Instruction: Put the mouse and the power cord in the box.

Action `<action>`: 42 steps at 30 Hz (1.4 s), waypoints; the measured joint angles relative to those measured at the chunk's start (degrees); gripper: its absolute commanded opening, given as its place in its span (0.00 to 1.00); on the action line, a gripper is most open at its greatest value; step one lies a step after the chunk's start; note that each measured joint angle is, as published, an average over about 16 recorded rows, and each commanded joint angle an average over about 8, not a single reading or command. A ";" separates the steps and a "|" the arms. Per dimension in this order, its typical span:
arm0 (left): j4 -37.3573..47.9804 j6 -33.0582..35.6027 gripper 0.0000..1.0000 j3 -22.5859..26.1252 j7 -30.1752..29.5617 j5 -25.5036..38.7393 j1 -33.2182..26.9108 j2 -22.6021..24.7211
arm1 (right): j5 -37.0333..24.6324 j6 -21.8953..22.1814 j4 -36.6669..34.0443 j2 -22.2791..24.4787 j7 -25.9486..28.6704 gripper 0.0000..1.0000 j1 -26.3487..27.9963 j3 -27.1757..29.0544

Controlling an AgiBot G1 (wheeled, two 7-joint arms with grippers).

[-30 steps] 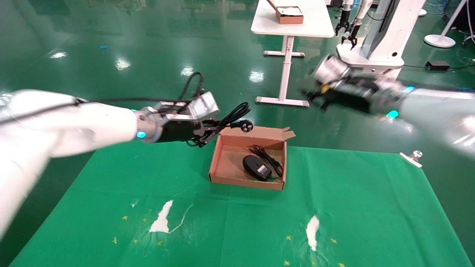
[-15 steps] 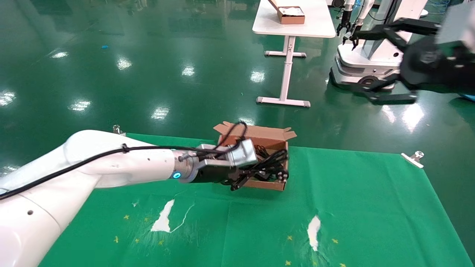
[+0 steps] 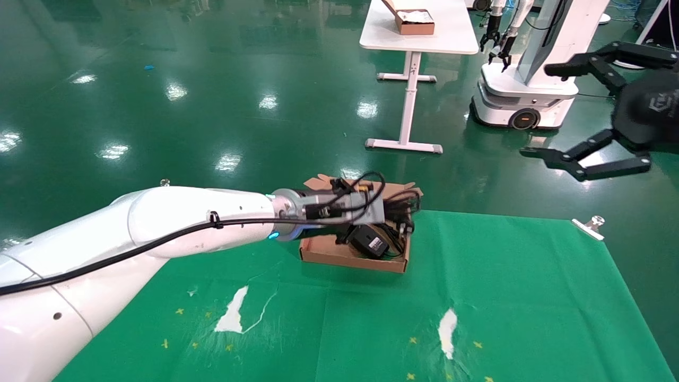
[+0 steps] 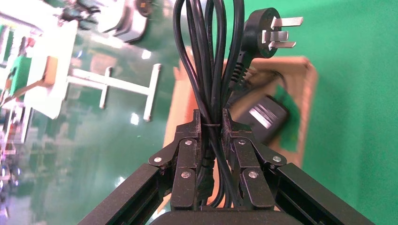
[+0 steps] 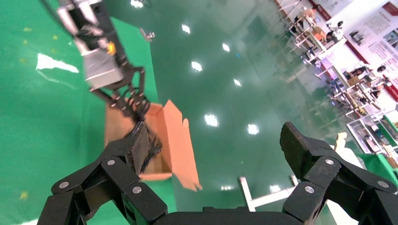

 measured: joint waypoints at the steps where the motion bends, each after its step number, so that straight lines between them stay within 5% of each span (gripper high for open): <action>1: -0.11 -0.86 0.47 0.60 -0.86 -0.43 -0.01 0.01 | -0.09 0.28 1.21 0.49 0.76 1.00 -0.29 -0.01; 5: -0.35 -3.63 0.97 2.61 -3.92 -2.04 -0.11 0.05 | -0.53 2.21 5.63 2.12 3.27 1.00 -1.38 -0.02; 6: -0.38 -4.16 1.00 3.00 -4.58 -2.41 -0.12 0.05 | -0.65 2.79 6.58 2.45 3.78 1.00 -1.62 -0.02; 18: -3.06 -2.78 1.00 1.55 -7.33 -6.23 1.90 -2.62 | -0.46 6.81 13.05 3.71 7.13 1.00 -4.26 0.48; 42: -17.52 20.07 1.00 -21.72 -8.26 -21.67 16.19 -19.56 | 11.24 4.83 27.39 4.48 18.18 1.00 -21.20 5.00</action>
